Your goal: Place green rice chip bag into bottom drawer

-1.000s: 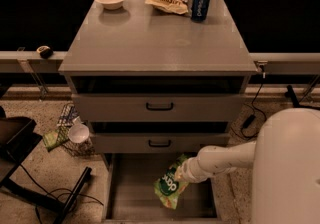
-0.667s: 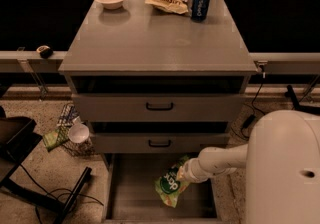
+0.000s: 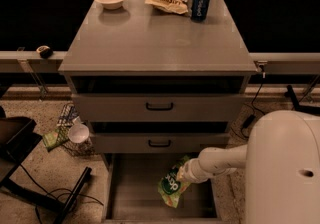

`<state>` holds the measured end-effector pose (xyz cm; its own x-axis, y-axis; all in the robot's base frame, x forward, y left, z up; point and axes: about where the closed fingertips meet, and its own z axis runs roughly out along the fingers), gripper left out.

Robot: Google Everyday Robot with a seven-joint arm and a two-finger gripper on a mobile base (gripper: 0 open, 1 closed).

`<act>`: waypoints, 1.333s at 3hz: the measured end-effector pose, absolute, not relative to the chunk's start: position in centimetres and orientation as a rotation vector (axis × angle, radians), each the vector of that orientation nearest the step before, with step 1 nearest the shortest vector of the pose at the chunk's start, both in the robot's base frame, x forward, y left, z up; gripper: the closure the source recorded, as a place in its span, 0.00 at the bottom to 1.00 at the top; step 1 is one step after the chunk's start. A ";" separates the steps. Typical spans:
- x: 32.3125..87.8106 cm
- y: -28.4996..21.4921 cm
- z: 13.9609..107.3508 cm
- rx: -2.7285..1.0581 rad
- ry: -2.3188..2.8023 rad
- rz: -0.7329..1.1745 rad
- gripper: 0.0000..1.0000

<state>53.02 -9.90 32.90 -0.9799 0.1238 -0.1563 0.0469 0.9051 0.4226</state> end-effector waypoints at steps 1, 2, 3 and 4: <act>53.0 -9.9 32.9 0.130 2.890 0.634 0.36; 53.0 -9.9 32.9 0.130 2.890 0.634 0.12; 53.0 -9.9 32.9 0.130 2.890 0.634 0.00; 52.3 -9.8 33.8 0.093 2.882 0.644 0.00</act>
Offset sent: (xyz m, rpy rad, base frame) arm 0.0000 0.0000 0.0000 0.0000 0.0000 0.0000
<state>52.30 -9.83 33.78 -0.9806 0.1017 -0.1677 0.0207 0.9039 0.4273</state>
